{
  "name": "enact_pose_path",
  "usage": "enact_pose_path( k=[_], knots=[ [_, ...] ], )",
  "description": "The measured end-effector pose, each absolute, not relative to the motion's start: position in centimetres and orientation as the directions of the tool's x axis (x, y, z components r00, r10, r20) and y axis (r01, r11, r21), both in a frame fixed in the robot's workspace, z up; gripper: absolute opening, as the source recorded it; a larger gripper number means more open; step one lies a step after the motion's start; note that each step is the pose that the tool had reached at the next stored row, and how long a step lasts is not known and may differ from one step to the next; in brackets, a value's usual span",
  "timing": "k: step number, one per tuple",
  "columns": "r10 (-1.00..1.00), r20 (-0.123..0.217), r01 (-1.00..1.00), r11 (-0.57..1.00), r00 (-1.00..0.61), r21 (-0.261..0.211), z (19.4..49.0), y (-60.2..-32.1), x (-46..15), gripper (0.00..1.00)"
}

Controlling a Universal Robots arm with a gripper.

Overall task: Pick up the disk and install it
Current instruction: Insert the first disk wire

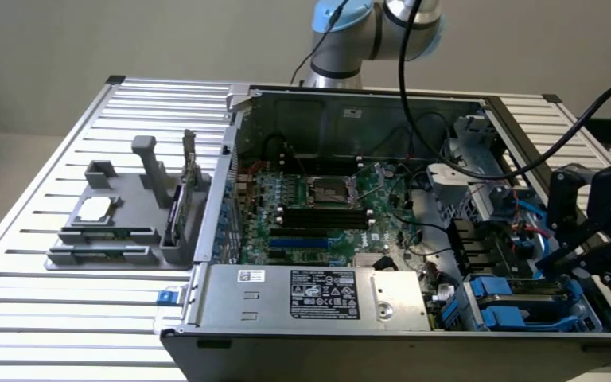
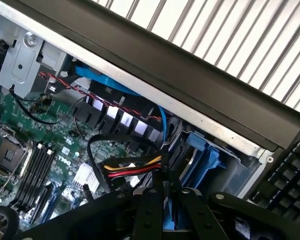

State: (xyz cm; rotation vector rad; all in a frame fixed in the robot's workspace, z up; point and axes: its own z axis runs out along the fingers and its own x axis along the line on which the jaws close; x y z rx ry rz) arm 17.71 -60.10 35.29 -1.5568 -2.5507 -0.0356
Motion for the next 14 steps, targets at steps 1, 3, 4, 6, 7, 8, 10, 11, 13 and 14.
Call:
enact_pose_path(
  k=[1,3,4,6,7,8,10,11,13,14],
  knots=[
    [0.886,0.143,0.89,0.452,-0.441,-0.059,35.29,-60.1,17.69,0.16],
    [0.893,0.143,0.896,0.439,-0.428,-0.059,35.3,-60.1,17.65,0.16],
    [0.895,0.143,0.899,0.433,-0.422,-0.059,35.3,-60.1,17.64,0.16],
    [0.901,0.143,0.906,0.42,-0.409,-0.059,35.3,-60.1,17.6,0.16],
    [0.904,0.142,0.908,0.414,-0.403,-0.059,35.3,-60.1,17.58,0.16],
    [0.907,0.142,0.911,0.408,-0.397,-0.059,35.3,-60.1,17.56,0.16],
    [0.91,0.142,0.915,0.4,-0.389,-0.059,35.31,-60.11,17.49,0.16],
    [0.912,0.142,0.916,0.397,-0.386,-0.059,35.31,-60.1,17.42,0.16],
    [0.912,0.142,0.917,0.395,-0.384,-0.059,35.32,-60.1,17.22,0.16],
    [0.913,0.142,0.917,0.395,-0.383,-0.059,35.3,-60.11,17.1,0.16]
  ],
)
